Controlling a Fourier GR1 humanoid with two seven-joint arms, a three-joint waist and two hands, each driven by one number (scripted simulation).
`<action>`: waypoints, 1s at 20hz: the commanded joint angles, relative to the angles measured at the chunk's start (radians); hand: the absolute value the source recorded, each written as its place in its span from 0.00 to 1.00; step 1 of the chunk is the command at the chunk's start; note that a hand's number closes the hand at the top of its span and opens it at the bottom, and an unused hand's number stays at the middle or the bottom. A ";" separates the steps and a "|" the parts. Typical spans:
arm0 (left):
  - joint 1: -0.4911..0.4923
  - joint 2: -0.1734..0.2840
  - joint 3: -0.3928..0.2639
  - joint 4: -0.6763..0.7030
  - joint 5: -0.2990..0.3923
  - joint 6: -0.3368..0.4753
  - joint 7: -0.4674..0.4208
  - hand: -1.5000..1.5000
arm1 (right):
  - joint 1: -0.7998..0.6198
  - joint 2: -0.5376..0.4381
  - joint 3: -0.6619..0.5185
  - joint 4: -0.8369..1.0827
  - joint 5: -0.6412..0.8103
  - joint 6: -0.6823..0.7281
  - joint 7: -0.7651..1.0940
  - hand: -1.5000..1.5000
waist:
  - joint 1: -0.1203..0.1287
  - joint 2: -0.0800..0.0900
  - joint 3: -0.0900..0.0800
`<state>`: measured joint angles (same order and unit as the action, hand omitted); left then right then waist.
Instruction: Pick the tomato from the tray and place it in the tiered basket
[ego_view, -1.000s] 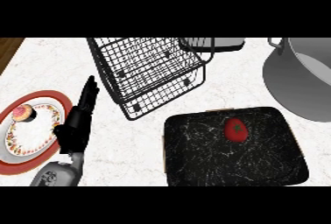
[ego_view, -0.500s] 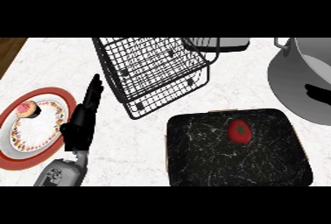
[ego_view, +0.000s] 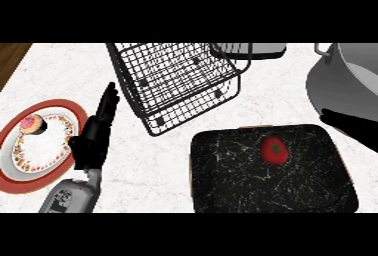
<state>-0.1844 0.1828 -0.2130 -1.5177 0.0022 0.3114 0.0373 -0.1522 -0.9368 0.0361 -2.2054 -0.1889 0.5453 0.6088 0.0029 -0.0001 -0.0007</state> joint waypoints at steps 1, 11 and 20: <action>0.010 -0.017 0.001 -0.007 -0.020 -0.003 -0.007 0.50 | -0.091 0.071 0.125 -0.002 0.046 -0.004 0.157 0.00 | 0.008 0.001 0.000; -0.029 -0.010 0.085 0.011 -0.026 -0.050 0.020 0.50 | 0.103 0.134 -0.034 -0.002 0.281 0.185 -0.062 0.00 | -0.009 -0.001 0.001; 0.055 -0.055 0.037 -0.068 -0.084 -0.052 0.026 0.50 | -0.031 0.235 0.066 0.005 0.445 0.250 -0.063 0.00 | 0.000 0.000 0.001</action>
<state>-0.1332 0.1282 -0.1825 -1.5729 -0.0729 0.2713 0.0536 -0.1534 -0.7266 0.0787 -2.1710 0.2032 0.7613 0.5512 0.0023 -0.0002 0.0003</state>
